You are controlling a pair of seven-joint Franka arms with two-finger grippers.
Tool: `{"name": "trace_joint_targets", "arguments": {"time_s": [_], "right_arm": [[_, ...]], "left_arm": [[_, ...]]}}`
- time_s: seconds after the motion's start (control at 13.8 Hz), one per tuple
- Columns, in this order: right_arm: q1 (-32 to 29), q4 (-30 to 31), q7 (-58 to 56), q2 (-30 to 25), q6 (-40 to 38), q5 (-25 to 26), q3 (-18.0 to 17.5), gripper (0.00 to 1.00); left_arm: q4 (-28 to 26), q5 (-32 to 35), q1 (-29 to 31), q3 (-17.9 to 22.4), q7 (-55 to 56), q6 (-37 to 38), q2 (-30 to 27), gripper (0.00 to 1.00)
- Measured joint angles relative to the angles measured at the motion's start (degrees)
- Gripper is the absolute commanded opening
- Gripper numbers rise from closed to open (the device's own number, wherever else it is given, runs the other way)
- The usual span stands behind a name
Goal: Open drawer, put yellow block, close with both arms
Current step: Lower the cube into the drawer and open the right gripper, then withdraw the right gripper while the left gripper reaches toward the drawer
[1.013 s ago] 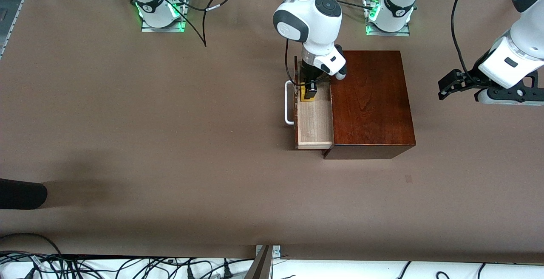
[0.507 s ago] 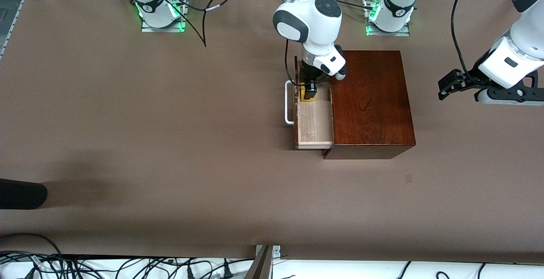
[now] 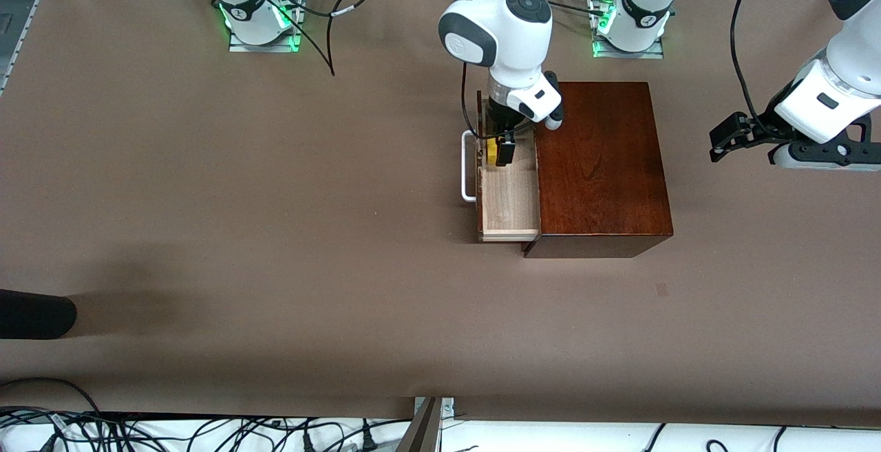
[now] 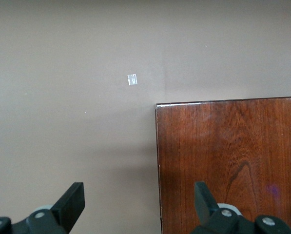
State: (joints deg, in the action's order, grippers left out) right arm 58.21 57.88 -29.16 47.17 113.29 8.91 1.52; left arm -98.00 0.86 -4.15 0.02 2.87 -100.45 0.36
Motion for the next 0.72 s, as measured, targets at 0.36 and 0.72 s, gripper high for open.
{"name": "trace_joint_targets", "arguments": {"time_s": [0.36,0.72], "right_arm": [[-7.3,-0.79,-0.01,-10.43,-1.44,-3.07,0.55,1.0],[-18.45,-0.51,0.17,-18.25,-8.06,-8.46,3.31,1.0]], "left_arm": [[0.0,0.0,-0.02,-0.04,0.0,0.0,0.0,1.0],[0.06,0.0,-0.23,-0.82,0.0,0.6,0.08,1.0]]}}
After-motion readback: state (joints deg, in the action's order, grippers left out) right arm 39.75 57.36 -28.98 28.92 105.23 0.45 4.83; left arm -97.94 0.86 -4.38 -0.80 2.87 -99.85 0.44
